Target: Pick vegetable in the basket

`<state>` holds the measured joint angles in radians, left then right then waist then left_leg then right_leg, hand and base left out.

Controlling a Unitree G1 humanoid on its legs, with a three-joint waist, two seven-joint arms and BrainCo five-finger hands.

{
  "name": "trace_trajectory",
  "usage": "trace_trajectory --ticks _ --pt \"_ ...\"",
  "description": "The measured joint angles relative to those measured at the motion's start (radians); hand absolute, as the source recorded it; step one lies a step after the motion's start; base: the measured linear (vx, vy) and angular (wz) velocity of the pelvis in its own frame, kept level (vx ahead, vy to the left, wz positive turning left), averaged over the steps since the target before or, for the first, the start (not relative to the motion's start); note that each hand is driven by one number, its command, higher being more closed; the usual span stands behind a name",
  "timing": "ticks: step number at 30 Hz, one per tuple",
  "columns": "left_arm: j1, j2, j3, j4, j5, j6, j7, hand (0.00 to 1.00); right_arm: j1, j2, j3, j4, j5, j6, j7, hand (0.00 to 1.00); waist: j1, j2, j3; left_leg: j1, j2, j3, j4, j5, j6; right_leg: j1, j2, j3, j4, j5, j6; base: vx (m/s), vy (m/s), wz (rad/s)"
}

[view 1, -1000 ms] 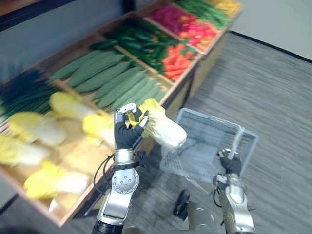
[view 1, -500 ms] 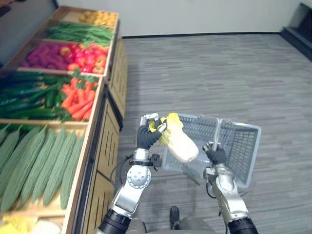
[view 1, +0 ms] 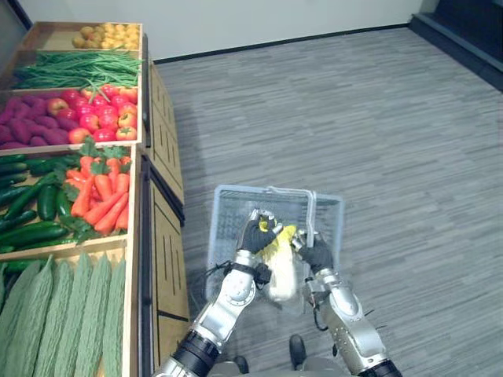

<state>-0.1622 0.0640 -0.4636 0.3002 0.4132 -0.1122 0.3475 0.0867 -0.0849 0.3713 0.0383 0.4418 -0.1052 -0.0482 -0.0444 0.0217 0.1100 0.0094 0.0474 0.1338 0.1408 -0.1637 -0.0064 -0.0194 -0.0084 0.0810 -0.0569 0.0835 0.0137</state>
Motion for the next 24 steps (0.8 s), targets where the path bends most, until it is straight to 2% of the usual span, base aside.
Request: trace_trajectory --ticks 4,9,18,21,24 --pt "-0.012 0.026 -0.006 0.040 0.090 0.017 -0.020 0.00 0.000 -0.005 0.045 -0.030 0.072 0.000 0.019 1.00 -0.002 -0.023 -0.014 0.003 -0.005 0.000 -0.005 0.005 0.005 0.000 -0.005 0.001 0.000 0.000 0.000 0.00 0.016 -0.01" --pt "-0.012 0.044 -0.005 0.060 0.119 0.021 -0.020 0.00 0.002 -0.027 0.065 -0.030 0.108 0.000 0.032 1.00 -0.004 -0.033 -0.020 0.004 -0.019 -0.008 -0.022 0.020 0.015 -0.004 -0.018 -0.001 0.000 0.004 0.007 -0.04 0.037 0.04" --pt "0.032 0.053 -0.004 0.014 0.115 0.016 -0.022 0.00 0.039 -0.042 0.077 -0.044 0.108 0.000 0.032 1.00 -0.003 -0.047 -0.030 0.002 -0.033 -0.039 -0.049 0.038 0.014 -0.002 -0.029 -0.019 -0.012 0.000 0.012 -0.04 0.006 0.08" --pt "0.073 0.054 -0.002 -0.066 0.071 0.002 -0.038 0.00 0.069 -0.039 0.053 -0.063 0.091 0.001 0.031 1.00 -0.001 -0.047 -0.030 0.005 -0.033 -0.051 -0.064 0.053 0.011 -0.002 -0.028 -0.029 -0.013 0.001 0.012 0.01 -0.008 0.11" --pt "0.116 0.054 0.002 -0.143 0.019 -0.025 -0.042 0.00 0.084 -0.037 -0.014 -0.063 0.026 0.001 0.024 1.00 0.000 -0.046 -0.031 0.007 -0.033 -0.053 -0.065 0.053 0.011 0.002 -0.029 -0.034 -0.013 0.001 0.012 0.01 0.014 0.04"
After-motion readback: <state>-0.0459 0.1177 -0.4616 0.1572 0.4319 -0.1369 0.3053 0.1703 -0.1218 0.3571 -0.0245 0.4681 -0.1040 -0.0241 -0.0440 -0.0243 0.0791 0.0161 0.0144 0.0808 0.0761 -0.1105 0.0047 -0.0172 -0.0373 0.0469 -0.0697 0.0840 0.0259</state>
